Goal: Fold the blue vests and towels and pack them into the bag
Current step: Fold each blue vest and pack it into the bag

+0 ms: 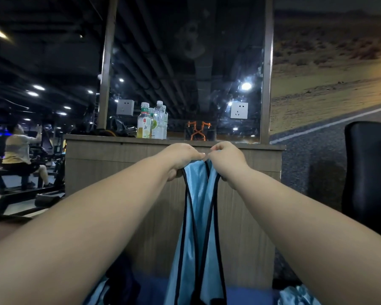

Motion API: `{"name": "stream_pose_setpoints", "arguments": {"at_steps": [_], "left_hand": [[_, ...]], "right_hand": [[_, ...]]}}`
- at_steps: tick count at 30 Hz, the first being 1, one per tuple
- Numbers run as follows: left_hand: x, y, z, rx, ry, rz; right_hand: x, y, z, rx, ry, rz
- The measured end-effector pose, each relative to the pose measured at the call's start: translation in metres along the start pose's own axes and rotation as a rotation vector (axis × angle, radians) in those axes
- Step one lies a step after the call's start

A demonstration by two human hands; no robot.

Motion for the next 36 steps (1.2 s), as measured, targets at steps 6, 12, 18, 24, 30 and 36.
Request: {"name": "stream_pose_setpoints", "arguments": {"at_steps": [6,12,18,24,30,36], "left_hand": [[0.003,0.006,0.006,0.039,-0.030,0.063],[0.000,-0.002,0.011,0.049,-0.047,0.047],[-0.012,-0.006,0.007,-0.155,0.000,-0.203],[-0.018,-0.003,0.006,-0.250,-0.001,-0.255],[-0.018,0.001,-0.004,-0.454,-0.034,-0.185],[-0.018,-0.008,-0.015,-0.611,-0.047,-0.203]], "right_hand": [[-0.001,0.011,0.006,0.039,-0.019,0.125],[-0.006,-0.003,-0.016,0.032,0.144,0.041],[-0.019,-0.011,-0.024,0.163,0.193,-0.217],[-0.019,-0.025,-0.024,-0.057,0.378,-0.317],[-0.013,-0.017,-0.019,-0.098,0.364,-0.204],[-0.003,-0.008,-0.016,-0.206,0.308,-0.008]]}}
Point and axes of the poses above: each hand's wrist, its own x-axis towards the middle knuckle, its own y-axis out of the back of the hand, z = x × y, the point moved 9 cm from there along x, towards the middle knuckle, and after that the axes turned 12 degrees about -x, right-handed, at the moved point
